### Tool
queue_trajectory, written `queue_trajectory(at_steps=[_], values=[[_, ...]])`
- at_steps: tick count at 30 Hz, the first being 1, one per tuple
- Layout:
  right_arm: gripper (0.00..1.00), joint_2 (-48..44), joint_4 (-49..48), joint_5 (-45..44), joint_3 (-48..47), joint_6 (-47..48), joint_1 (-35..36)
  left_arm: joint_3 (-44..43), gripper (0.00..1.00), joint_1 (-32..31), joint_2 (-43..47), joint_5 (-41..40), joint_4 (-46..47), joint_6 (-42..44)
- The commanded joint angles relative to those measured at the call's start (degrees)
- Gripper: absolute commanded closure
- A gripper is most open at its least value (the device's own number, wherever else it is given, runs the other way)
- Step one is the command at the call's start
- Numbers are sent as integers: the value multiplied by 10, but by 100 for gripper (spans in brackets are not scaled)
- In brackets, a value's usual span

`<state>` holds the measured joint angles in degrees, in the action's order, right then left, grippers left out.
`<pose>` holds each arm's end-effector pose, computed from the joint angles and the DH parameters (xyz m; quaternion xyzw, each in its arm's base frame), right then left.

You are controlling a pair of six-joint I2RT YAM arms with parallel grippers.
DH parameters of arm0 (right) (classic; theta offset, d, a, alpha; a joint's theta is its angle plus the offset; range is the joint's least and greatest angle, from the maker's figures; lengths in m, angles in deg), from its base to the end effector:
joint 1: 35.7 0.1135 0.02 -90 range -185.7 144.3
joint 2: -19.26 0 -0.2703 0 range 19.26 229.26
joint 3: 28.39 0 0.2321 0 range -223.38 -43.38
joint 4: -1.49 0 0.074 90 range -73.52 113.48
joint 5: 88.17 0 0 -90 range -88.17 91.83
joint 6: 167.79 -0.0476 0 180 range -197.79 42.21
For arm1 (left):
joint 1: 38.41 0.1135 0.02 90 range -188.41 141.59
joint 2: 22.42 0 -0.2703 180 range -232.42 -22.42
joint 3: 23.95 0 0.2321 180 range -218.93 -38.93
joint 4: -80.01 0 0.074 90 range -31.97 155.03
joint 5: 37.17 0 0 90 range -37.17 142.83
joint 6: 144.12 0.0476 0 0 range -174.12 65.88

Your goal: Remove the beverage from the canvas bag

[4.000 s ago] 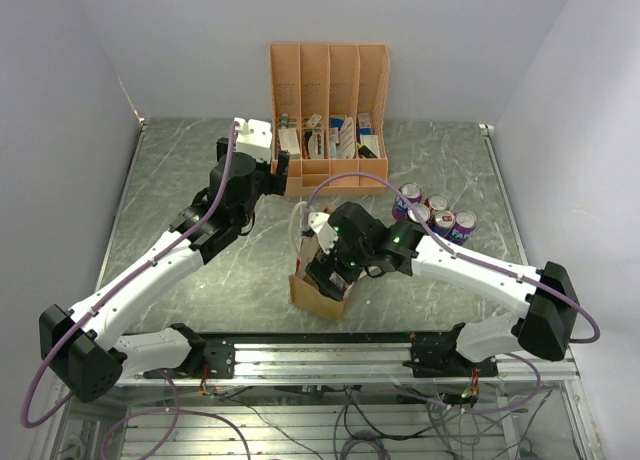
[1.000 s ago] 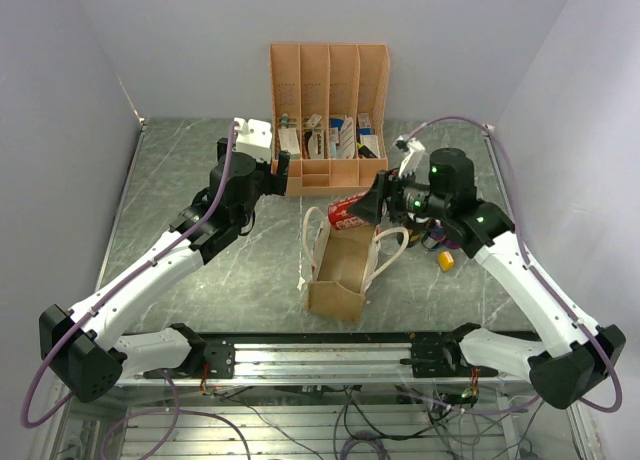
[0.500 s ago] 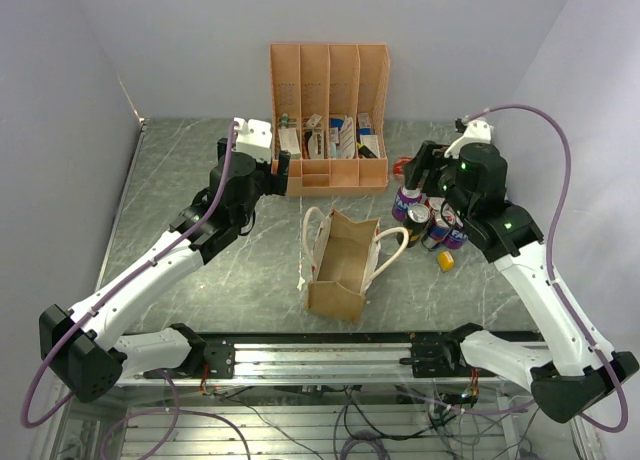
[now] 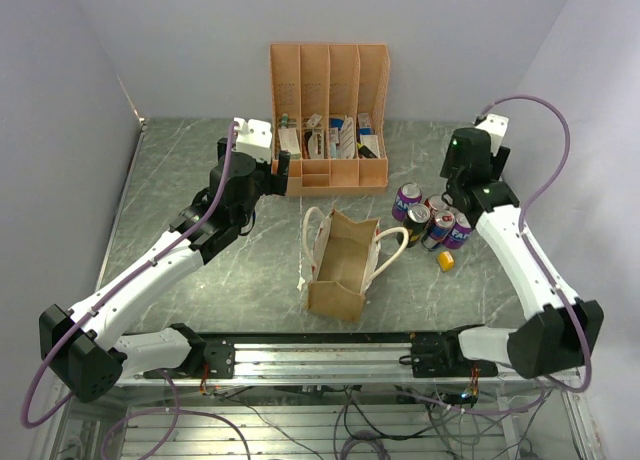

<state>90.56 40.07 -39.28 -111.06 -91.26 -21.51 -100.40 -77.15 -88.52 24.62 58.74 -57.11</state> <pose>0.2584 0.0330 0.3651 0.1779 0.8004 -0.1744 0.5453 0.2112 -0.1406 0.3804 0.0819 0.7594 -0.0443 0.6439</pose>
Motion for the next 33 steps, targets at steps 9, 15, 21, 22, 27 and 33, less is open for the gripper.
queue_trajectory(at_steps=[9, 15, 21, 22, 27, 33], values=[[100, 127, -49, 240, 22, -74, -188, -22, 5, -3, 8, 9, 5, -6], [100, 162, -62, 283, 40, -84, -220, -22, 5, -4, 9, 9, 5, -6], [100, 185, -75, 296, 63, -89, -223, -23, 5, -4, 9, 10, 5, -6], [100, 188, -79, 296, 66, -90, -223, -23, 4, -4, 9, 10, 5, -6], [100, 205, -83, 301, 69, -89, -225, -23, 4, -4, 8, 12, 4, -7], [87, 217, -90, 309, 75, -87, -229, -23, 5, -4, 9, 11, 4, -7]])
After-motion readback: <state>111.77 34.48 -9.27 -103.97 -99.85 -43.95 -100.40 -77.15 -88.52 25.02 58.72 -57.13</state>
